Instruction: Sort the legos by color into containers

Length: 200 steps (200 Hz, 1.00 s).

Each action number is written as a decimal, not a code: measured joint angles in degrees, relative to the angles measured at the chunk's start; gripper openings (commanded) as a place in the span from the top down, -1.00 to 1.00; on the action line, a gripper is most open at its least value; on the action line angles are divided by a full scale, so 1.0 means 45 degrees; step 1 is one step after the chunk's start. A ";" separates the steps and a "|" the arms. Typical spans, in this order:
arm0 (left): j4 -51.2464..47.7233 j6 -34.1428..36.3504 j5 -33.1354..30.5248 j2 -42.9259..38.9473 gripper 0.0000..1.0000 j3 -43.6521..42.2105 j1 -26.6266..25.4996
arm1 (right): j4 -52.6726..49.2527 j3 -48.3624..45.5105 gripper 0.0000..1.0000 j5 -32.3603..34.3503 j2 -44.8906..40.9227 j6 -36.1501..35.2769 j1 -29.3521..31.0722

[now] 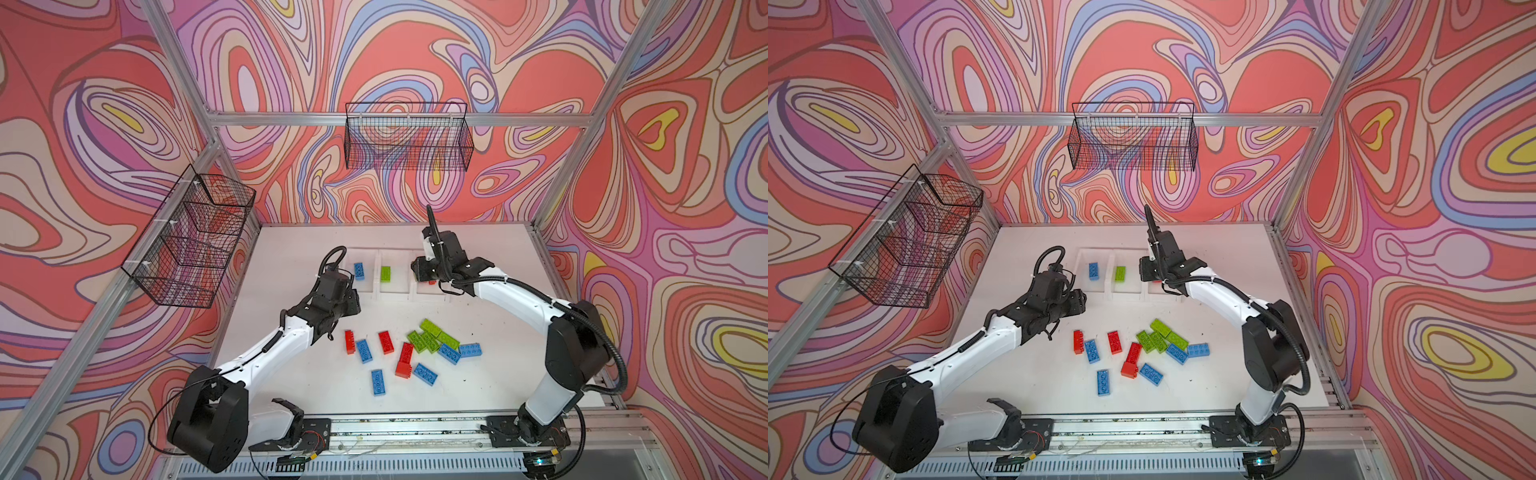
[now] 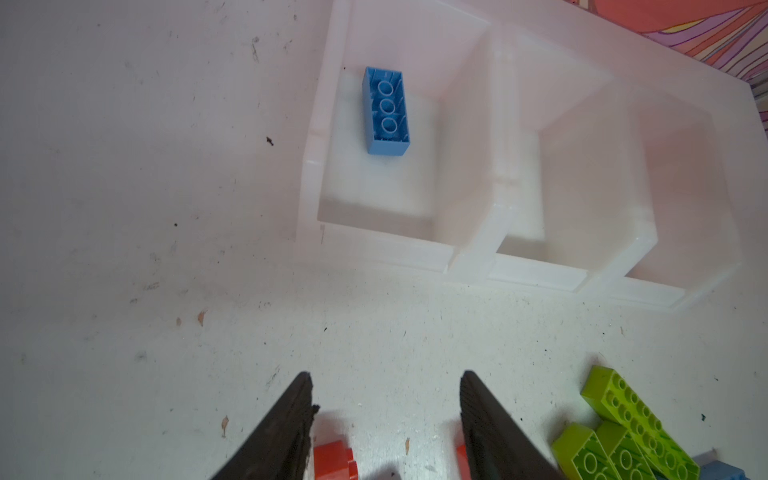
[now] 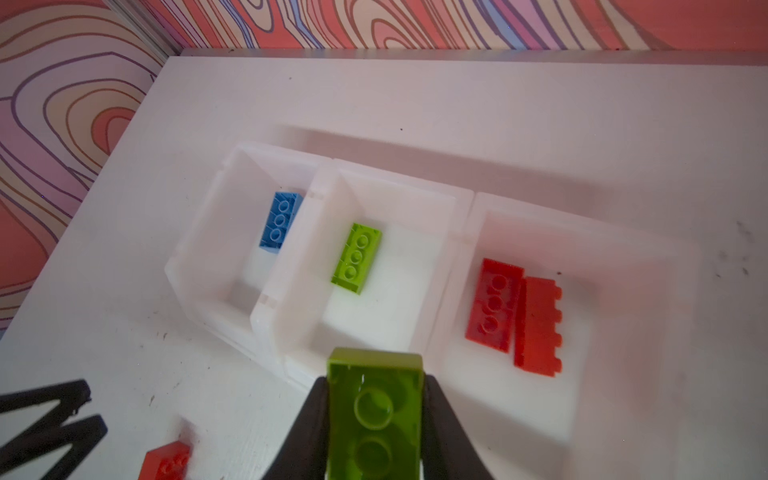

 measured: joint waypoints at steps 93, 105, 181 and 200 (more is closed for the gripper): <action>-0.1554 -0.4172 -0.1287 -0.1812 -0.23 -0.1457 -0.3133 | 0.0466 0.2773 0.19 0.0665 0.4260 0.1224 0.0136; -0.1744 -0.4566 -0.1326 -0.1797 -0.23 -0.1569 -0.3283 | 0.0461 0.2875 0.08 0.0724 0.4323 0.1355 0.0136; -0.1870 -0.5921 -0.1379 -0.1175 -0.26 -0.1617 -0.4216 | 0.0563 0.2866 -0.05 0.0986 0.4231 0.1418 0.0136; -0.1865 -0.6154 -0.1379 -0.0947 -0.27 -0.1617 -0.4415 | 0.0578 0.2516 -0.05 0.1195 0.3789 0.1268 0.0136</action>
